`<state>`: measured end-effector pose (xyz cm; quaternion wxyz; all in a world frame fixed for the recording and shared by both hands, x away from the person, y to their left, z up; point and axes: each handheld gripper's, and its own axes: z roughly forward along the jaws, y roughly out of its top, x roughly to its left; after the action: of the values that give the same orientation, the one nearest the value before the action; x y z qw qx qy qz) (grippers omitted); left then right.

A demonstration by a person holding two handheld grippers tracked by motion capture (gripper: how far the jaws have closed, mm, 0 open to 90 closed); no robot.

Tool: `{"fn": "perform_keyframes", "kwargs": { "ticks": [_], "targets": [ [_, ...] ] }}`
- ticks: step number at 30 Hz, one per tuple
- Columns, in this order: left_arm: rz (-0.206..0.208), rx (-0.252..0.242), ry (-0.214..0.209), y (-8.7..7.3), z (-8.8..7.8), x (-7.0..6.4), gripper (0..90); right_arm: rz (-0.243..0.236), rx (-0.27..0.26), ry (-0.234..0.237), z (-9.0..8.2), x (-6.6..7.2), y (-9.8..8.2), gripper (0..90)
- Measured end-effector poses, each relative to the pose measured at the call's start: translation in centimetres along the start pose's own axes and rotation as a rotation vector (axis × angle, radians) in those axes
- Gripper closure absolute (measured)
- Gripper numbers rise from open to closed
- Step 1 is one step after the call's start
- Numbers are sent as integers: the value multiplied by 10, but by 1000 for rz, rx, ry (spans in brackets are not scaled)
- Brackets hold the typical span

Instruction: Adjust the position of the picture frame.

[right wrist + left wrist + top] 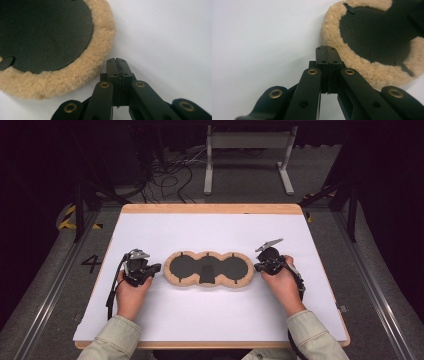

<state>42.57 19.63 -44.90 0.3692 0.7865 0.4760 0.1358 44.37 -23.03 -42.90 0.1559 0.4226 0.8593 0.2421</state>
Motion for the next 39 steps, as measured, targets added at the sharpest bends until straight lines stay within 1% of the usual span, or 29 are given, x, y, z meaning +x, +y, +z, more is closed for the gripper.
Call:
{"fn": "perform_keyframes", "kwargs": {
  "ticks": [3, 5, 6, 7, 8, 9, 10, 11, 12, 13, 14, 15, 16, 17, 19, 22, 23, 25, 26, 27, 31, 34, 35, 36, 38, 39],
  "targets": [
    [-4, 15, -11, 0, 4, -1, 900, 6, -29, 14, -5, 0, -4, 900],
    [0, 16, -14, 0, 4, 0, 900, -6, -53, 38, -11, 2, -5, 900],
    [-5, 12, -16, 0, 3, 1, 900, -20, -77, 67, -17, 6, -4, 900],
    [-7, 8, -24, 0, 2, 1, 900, -31, -87, 85, -21, 10, -2, 900],
    [-3, 7, -28, 0, 1, 2, 900, -48, -99, 116, -25, 16, -1, 900],
    [-8, 4, -36, -1, -1, 1, 899, -62, -99, 138, -28, 20, 1, 900],
    [-1, 3, -40, -1, -2, 0, 896, -78, -104, 158, -30, 25, 2, 900],
    [10, 0, -37, -1, -3, 0, 887, -106, -107, 182, -32, 32, 3, 900],
    [13, -2, -38, -1, -5, 0, 881, -130, -111, 211, -33, 37, 4, 900],
    [8, -2, -46, -1, -6, -1, 877, -148, -114, 235, -33, 42, 5, 900],
    [17, -10, -50, -1, -7, 0, 871, -153, -114, 245, -33, 46, 6, 900],
    [14, -4, -57, -1, -8, -1, 868, -167, -114, 257, -33, 51, 7, 900],
    [20, -7, -60, -1, -8, 0, 861, -178, -113, 277, -31, 57, 8, 900],
    [20, -7, -60, -1, -8, 0, 851, -178, -113, 277, -31, 57, 8, 900],
    [18, -15, -70, -2, -8, 0, 837, -202, -103, 296, -25, 67, 11, 900],
    [22, -14, -84, -2, -9, 0, 801, -218, -89, 311, -18, 78, 14, 900],
    [31, -22, -101, -2, -10, 1, 778, -233, -74, 325, -12, 86, 15, 900],
    [34, -25, -102, -2, -10, 1, 760, -245, -67, 334, -8, 91, 16, 900],
    [34, -25, -102, -2, -10, 1, 752, -245, -67, 334, -8, 91, 16, 900],
    [35, -24, -106, -2, -10, 1, 748, -253, -63, 341, -3, 96, 17, 900],
    [29, -21, -112, -3, -11, 0, 740, -264, -60, 344, 3, 102, 19, 900],
    [33, -24, -107, -4, -12, -1, 734, -258, -53, 348, 10, 104, 20, 900],
    [41, -26, -103, -5, -13, -1, 731, -256, -56, 350, 12, 105, 20, 900],
    [36, -24, -104, -6, -14, -1, 725, -257, -52, 351, 15, 106, 21, 900],
    [35, -26, -103, -7, -15, 0, 717, -255, -54, 353, 16, 106, 21, 900],
    [38, -29, -104, -8, -16, 1, 711, -246, -59, 360, 16, 106, 22, 900]
  ]
}}
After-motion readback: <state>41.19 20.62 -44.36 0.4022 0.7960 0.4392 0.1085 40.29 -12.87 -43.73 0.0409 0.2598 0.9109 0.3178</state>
